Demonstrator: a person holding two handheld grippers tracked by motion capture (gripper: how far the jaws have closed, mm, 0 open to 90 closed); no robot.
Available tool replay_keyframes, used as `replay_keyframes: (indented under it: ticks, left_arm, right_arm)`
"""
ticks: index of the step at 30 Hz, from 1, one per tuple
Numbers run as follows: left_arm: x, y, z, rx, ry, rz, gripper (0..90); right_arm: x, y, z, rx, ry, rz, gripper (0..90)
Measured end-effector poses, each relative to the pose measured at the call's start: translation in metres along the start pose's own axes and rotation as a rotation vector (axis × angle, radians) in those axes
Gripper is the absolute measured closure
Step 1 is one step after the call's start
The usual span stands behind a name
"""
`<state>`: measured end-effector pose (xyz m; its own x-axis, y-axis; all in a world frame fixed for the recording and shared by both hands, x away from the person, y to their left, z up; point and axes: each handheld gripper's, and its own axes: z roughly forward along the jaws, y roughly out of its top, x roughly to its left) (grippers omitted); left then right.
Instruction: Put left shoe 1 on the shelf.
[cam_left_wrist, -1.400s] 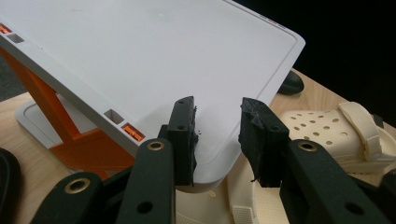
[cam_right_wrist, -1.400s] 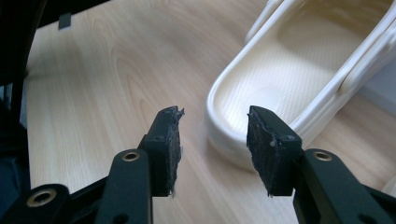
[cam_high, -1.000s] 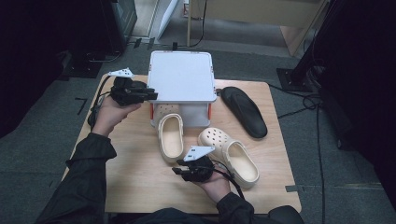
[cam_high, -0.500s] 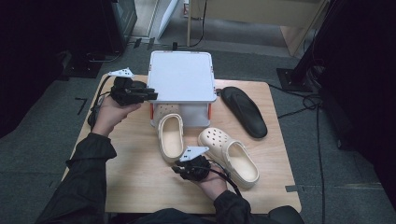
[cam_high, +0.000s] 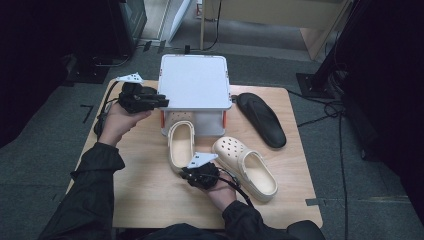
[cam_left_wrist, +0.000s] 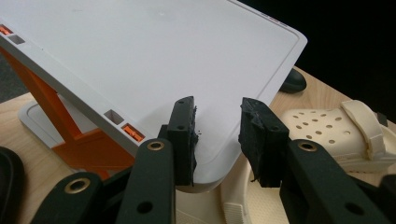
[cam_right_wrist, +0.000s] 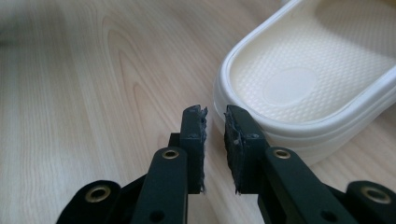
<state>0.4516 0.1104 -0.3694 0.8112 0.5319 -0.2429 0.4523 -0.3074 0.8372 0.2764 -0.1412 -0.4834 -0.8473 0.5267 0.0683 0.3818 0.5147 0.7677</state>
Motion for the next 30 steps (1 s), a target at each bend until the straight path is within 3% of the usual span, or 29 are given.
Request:
replay_keyframes:
  ticks: [3,14,26,28,30]
  left_arm:
    - [0.0,0.0,0.0,-0.001,-0.001,-0.001,66.4]
    - [0.001,0.0,0.0,-0.002,-0.002,-0.004,66.5]
    - [0.001,0.0,0.0,-0.001,-0.002,-0.001,66.5]
    - [0.001,0.0,0.0,-0.002,-0.002,-0.001,66.5]
    - [0.001,0.0,0.0,-0.002,-0.002,-0.003,66.5]
  right_arm:
    - [-0.001,0.004,0.001,-0.006,-0.028,-0.01,76.6]
    - [-0.024,0.023,0.012,-0.044,-0.062,0.066,75.8]
    - [-0.036,0.039,0.033,-0.033,-0.113,0.073,75.8]
    - [-0.04,0.041,0.034,-0.051,-0.093,0.085,76.3]
    - [-0.043,0.045,0.037,-0.042,-0.121,0.077,75.1]
